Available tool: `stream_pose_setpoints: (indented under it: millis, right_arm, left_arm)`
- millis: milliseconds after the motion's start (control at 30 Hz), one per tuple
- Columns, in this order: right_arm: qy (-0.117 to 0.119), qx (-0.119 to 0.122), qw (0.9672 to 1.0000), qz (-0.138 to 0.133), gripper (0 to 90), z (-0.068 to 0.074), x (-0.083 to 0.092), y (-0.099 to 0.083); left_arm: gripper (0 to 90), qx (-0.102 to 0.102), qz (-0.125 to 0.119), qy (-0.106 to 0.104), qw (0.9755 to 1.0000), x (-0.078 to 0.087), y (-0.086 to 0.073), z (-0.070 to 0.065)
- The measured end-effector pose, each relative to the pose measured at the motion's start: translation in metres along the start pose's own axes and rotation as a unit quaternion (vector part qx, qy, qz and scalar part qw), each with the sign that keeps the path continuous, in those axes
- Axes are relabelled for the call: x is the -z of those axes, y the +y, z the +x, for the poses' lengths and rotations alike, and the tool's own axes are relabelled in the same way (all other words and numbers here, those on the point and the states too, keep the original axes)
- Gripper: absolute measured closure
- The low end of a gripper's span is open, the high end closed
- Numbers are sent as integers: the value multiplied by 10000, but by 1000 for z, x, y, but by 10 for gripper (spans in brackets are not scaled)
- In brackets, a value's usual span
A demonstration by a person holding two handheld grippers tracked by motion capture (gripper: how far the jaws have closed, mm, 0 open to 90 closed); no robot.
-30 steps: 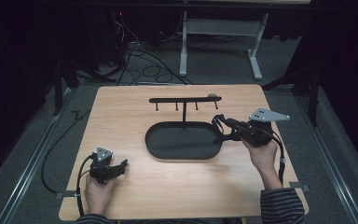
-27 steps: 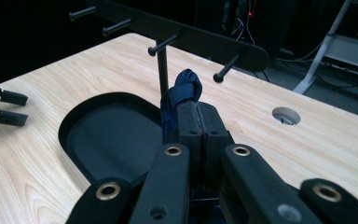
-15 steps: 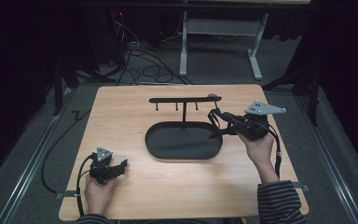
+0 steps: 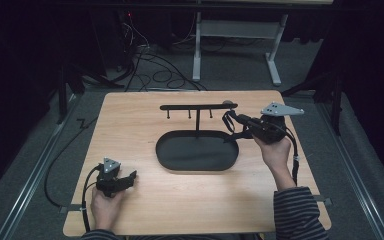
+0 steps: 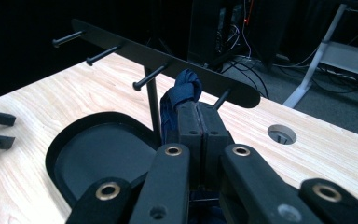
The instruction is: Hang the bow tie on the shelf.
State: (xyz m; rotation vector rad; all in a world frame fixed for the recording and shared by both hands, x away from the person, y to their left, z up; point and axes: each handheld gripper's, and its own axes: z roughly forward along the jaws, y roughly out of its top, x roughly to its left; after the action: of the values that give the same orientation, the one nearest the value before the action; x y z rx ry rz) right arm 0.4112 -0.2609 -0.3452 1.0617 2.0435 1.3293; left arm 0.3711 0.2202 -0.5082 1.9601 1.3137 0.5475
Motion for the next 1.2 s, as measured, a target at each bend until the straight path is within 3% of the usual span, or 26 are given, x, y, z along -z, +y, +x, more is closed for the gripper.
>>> stream_pose_setpoints:
  millis: [467,1200]
  right_arm:
    - [-232,-193,9995,106,900,-15,-13,-3]
    - [-462,-450,9974,318,870,-22,-25,-9]
  left_arm:
    - [301,15,7,-9,10000,0,0,0]
    - [299,20,8,-18,10000,0,0,0]
